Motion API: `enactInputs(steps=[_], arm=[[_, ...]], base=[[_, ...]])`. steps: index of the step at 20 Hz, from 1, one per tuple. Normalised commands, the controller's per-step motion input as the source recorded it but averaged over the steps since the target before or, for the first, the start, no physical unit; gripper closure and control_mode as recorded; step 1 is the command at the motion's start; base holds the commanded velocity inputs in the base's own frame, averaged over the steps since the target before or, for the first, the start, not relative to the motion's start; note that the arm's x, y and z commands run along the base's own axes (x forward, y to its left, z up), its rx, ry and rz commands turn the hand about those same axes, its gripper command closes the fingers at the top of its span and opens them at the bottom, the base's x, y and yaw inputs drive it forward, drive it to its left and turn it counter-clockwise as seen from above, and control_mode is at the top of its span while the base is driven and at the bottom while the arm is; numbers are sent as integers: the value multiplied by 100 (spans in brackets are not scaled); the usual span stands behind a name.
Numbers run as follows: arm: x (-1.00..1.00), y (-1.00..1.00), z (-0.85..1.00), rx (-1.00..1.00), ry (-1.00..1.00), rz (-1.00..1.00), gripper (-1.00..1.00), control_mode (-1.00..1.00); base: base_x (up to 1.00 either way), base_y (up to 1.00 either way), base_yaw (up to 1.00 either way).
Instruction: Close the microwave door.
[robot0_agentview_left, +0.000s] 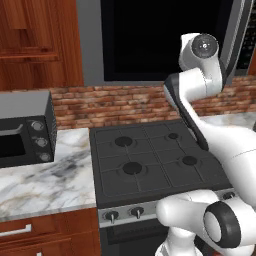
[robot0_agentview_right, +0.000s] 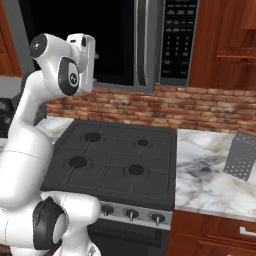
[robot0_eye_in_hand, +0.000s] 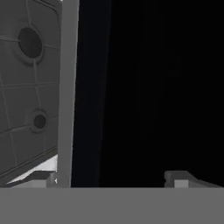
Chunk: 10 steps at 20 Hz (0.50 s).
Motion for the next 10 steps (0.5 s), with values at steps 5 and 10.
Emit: enactInputs(steps=[5, 10], arm=[[52, -15, 0, 6, 0, 2, -100, -100], [55, -9, 0, 3, 1, 0, -100, -100]], base=[[0, 0, 0], [0, 0, 0]])
